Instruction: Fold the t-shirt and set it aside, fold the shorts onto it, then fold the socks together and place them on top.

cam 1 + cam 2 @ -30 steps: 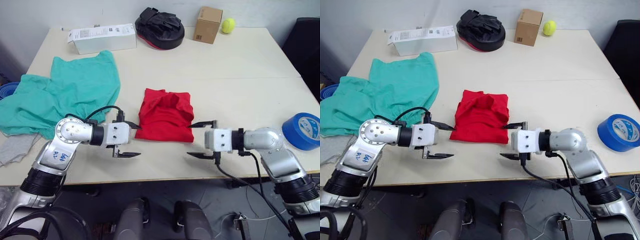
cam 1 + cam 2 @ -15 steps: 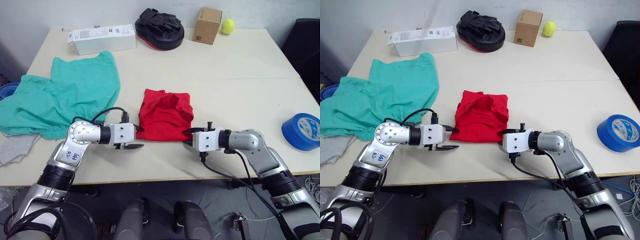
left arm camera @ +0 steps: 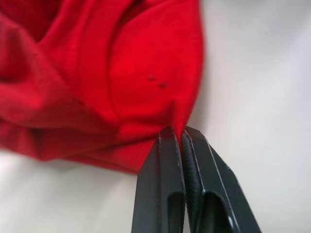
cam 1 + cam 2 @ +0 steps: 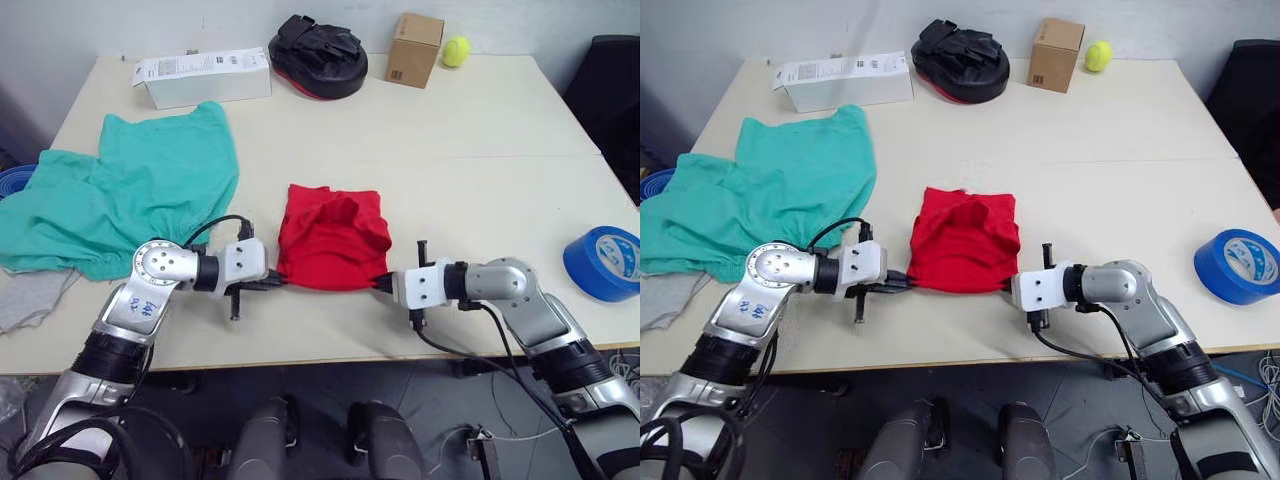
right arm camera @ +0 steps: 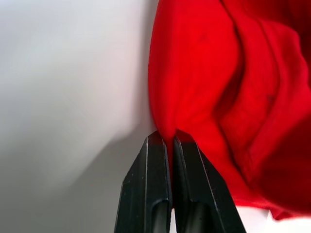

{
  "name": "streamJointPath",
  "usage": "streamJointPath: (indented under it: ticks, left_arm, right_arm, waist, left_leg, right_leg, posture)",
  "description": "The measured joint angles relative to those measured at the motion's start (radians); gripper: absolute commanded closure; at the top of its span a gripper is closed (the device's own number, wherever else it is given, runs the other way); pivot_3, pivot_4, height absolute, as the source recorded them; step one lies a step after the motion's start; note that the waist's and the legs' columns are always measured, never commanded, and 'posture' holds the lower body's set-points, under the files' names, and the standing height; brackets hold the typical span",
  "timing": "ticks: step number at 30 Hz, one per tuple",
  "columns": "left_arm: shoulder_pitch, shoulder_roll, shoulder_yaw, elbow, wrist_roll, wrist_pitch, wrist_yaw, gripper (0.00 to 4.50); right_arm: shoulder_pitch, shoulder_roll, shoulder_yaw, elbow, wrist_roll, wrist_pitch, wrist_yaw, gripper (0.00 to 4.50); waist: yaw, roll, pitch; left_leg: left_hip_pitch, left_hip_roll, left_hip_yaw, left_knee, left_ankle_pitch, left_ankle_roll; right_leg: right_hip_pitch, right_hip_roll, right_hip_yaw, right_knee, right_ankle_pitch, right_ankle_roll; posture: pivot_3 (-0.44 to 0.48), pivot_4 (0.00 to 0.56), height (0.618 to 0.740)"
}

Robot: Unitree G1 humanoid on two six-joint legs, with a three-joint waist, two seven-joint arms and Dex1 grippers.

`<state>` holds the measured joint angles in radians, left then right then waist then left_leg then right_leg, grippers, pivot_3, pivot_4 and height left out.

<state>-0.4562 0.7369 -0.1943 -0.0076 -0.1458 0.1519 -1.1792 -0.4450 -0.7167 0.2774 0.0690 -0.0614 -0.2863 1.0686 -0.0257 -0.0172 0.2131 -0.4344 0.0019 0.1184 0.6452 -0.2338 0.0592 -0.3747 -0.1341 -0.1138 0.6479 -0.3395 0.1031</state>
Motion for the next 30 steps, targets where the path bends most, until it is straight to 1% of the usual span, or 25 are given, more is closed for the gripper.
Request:
streamJointPath:
  ticks: [4,9,10,15,17,19,21,24,27,29,30]
  left_arm:
    - [0.102,0.075,0.0,-0.14,-0.067,0.081,-0.069,4.49]
    - [0.216,0.107,0.004,-0.219,-0.073,0.066,-0.054,4.49]
    - [0.233,0.111,0.006,-0.226,-0.072,0.053,-0.052,4.49]
    - [0.257,0.118,0.01,-0.26,-0.065,0.064,-0.011,4.49]
    - [0.262,0.109,0.018,-0.269,-0.072,0.096,0.009,4.0]
    - [0.267,0.101,0.025,-0.279,-0.084,0.136,0.033,3.49]
    - [0.273,0.101,0.035,-0.296,-0.089,0.16,0.048,2.84]
    - [0.291,0.104,0.065,-0.308,-0.119,0.208,0.059,1.87]
    - [0.309,0.114,0.102,-0.344,-0.169,0.267,0.056,0.9]
    - [0.312,0.149,0.137,-0.368,-0.216,0.311,0.036,0.24]
    - [0.311,0.172,0.157,-0.375,-0.238,0.327,0.023,0.0]
  right_arm:
    - [0.083,-0.057,-0.005,-0.103,0.09,0.005,0.085,4.5]
    - [0.236,-0.138,-0.011,-0.261,0.186,0.05,0.16,4.5]
    - [0.257,-0.15,-0.011,-0.282,0.195,0.05,0.169,4.5]
    - [0.27,-0.141,-0.011,-0.297,0.158,0.051,0.109,4.5]
    - [0.267,-0.136,-0.011,-0.295,0.147,0.055,0.091,4.5]
    - [0.262,-0.136,-0.02,-0.295,0.148,0.071,0.083,4.0]
    - [0.254,-0.136,-0.041,-0.288,0.144,0.068,0.071,3.46]
    - [0.255,-0.161,-0.073,-0.278,0.164,0.062,0.087,2.39]
    - [0.28,-0.205,-0.102,-0.289,0.238,0.07,0.148,1.31]
    - [0.306,-0.231,-0.132,-0.322,0.303,0.088,0.189,0.58]
    - [0.312,-0.247,-0.144,-0.336,0.331,0.103,0.203,0.27]
  waist:
    - [-0.001,0.0,0.0]
    - [0.007,0.0,0.0]
    - [0.008,0.0,0.0]
    - [0.016,0.0,0.0]
    - [0.021,0.0,0.0]
    - [0.023,0.0,0.0]
    - [0.024,0.0,0.0]
    - [0.027,0.0,0.0]
    - [0.026,0.0,0.0]
    - [0.025,0.0,0.0]
    - [0.025,0.0,0.0]
  left_leg:
    - [0.0,0.001,0.0,-0.001,0.0,0.0]
    - [0.0,0.0,-0.001,-0.001,-0.002,0.0]
    - [0.0,0.0,-0.001,0.0,-0.004,-0.005]
    - [0.0,0.0,0.0,0.0,-0.005,-0.005]
    - [0.0,0.0,0.0,-0.001,-0.005,-0.006]
    - [0.0,0.001,0.0,-0.001,-0.004,-0.006]
    - [0.0,0.0,0.0,0.0,-0.004,-0.006]
    - [0.0,0.0,0.0,0.0,-0.004,-0.005]
    - [0.0,0.0,0.0,0.0,-0.005,-0.005]
    - [0.0,0.001,0.0,0.0,-0.004,-0.005]
    - [0.0,0.001,0.0,0.0,-0.004,-0.005]
  right_leg:
    - [0.0,0.0,0.0,-0.001,0.0,0.0]
    - [0.001,-0.001,0.001,-0.003,0.0,0.0]
    - [0.002,-0.001,0.001,-0.004,0.0,0.0]
    - [0.001,-0.001,0.002,-0.005,0.0,-0.001]
    - [0.0,-0.001,0.002,-0.004,0.0,-0.001]
    - [0.0,-0.001,0.002,-0.004,0.0,-0.001]
    - [0.0,-0.001,0.002,-0.004,0.0,-0.001]
    - [0.001,-0.001,0.002,-0.005,0.0,-0.001]
    - [0.001,-0.001,0.002,-0.005,0.0,-0.001]
    - [0.001,-0.001,0.001,-0.004,0.0,-0.001]
    - [0.001,-0.001,0.001,-0.005,0.0,-0.001]
  posture:
    - [0.0,0.15,0.74]
    - [0.0,0.15,0.74]
    - [0.0,0.15,0.74]
    - [0.0,0.15,0.74]
    - [0.0,0.15,0.74]
    - [0.0,0.15,0.74]
    - [0.0,0.15,0.74]
    - [0.0,0.15,0.74]
    - [0.0,0.15,0.74]
    - [0.0,0.15,0.74]
    - [0.0,0.15,0.74]
